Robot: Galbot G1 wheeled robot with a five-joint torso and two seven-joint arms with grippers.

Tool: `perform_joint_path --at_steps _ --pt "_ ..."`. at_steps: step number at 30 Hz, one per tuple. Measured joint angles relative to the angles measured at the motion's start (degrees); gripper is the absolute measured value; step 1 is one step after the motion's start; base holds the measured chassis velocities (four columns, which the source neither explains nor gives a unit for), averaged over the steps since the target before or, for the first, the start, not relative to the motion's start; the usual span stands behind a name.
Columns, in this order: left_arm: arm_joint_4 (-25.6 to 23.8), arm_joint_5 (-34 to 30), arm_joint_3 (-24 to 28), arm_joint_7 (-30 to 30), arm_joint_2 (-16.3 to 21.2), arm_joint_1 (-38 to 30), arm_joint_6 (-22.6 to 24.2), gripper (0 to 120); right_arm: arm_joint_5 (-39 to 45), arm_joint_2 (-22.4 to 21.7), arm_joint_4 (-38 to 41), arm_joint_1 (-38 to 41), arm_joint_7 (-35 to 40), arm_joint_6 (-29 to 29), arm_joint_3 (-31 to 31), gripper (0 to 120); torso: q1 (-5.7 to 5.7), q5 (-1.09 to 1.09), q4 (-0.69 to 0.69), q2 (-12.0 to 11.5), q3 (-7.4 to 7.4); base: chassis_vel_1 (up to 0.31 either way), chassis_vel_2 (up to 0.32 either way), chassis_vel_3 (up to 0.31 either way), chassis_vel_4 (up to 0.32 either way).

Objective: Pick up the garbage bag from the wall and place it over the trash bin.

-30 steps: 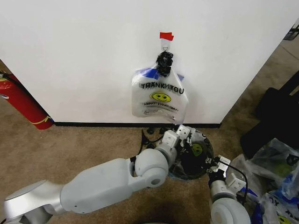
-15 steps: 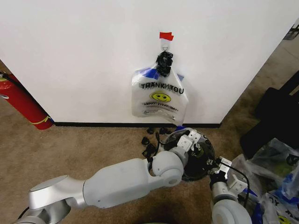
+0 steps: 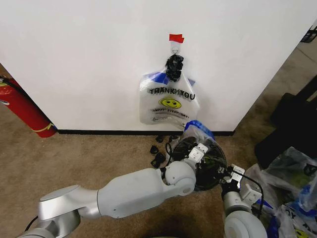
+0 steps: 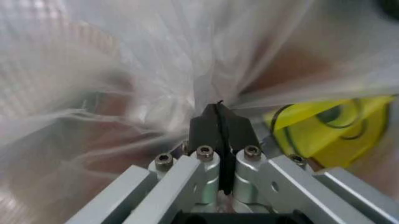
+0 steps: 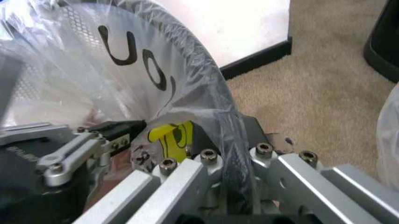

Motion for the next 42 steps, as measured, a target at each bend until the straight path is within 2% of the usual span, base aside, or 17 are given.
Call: perform_joint_path --at_steps 8,14,22,26,35,42 --pt "1.12 -2.25 -0.18 -1.32 -0.11 -1.17 0.70 0 -2.62 0.24 -0.71 -0.61 -1.47 1.49 -0.43 0 0.00 0.00 0.00 0.00 0.00 0.000 0.000 0.000 0.000" --pt "-9.64 -7.93 -0.02 -2.44 5.06 -1.66 2.95 0 -2.86 -0.04 -1.97 0.37 -1.16 1.78 0.09 0 0.00 -0.01 0.02 0.00 0.00 0.000 0.000 0.000 0.000" --pt "-10.96 -9.10 0.03 -2.79 5.47 -1.47 3.53 0 -3.09 0.05 -1.81 0.32 -1.25 1.92 -0.26 0 0.00 0.00 0.02 0.00 0.00 0.000 0.000 0.000 0.000" --pt "-8.70 -8.49 0.07 -2.98 4.26 -0.96 3.27 0 -3.52 0.36 -1.21 0.09 -1.41 2.05 -0.75 0 0.00 0.00 0.01 0.00 0.00 0.000 0.000 0.000 0.000" --pt "3.79 -1.19 0.61 -2.34 0.00 0.18 1.31 0 -4.42 0.35 1.19 -2.35 -2.59 2.76 -1.09 0 0.00 0.00 0.01 0.01 0.00 0.000 0.000 0.000 0.000" --pt "6.82 -2.36 2.00 -2.38 -1.96 -1.00 2.50 0 -4.13 -0.04 1.79 -2.49 -3.24 2.52 -1.16 0 0.00 0.00 0.00 0.01 0.00 0.000 0.000 0.000 0.000"
